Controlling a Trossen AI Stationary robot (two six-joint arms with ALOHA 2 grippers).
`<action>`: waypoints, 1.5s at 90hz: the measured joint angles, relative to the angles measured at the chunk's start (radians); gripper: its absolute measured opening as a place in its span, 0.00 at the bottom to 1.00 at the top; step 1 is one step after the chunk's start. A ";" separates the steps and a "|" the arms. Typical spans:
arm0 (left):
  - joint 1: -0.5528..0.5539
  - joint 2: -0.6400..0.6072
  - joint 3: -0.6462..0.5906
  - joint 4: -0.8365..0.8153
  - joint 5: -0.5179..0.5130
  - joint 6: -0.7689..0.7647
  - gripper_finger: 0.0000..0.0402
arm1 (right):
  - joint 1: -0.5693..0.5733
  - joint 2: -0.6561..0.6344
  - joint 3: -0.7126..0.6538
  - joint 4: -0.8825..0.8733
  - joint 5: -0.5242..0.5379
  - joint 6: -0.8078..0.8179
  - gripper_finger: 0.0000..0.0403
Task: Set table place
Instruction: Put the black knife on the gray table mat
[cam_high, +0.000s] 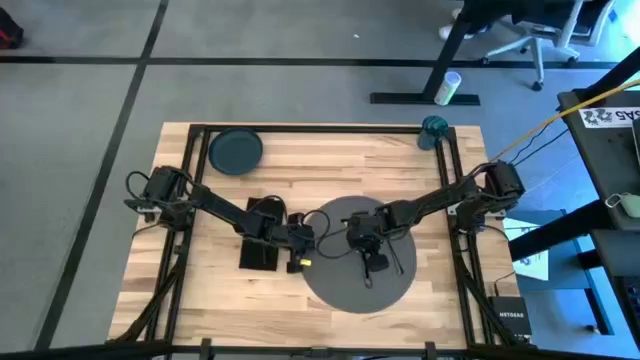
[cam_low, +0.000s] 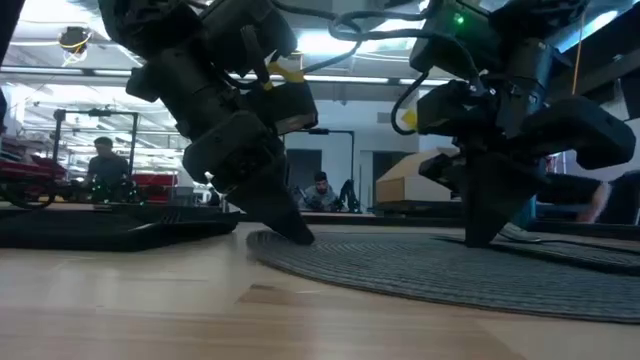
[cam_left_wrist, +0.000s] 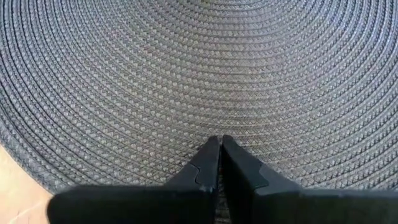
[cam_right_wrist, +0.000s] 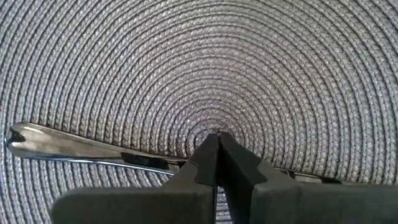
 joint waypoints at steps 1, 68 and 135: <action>0.000 0.000 0.000 -0.004 -0.001 0.000 0.00 | 0.000 0.000 0.000 -0.001 0.002 0.000 0.00; 0.001 -0.006 -0.001 -0.100 -0.078 0.053 0.00 | 0.034 -0.029 0.033 0.069 -0.043 0.020 0.00; 0.002 -0.006 -0.001 -0.100 -0.075 0.055 0.00 | 0.106 0.053 0.038 0.113 -0.072 0.101 0.00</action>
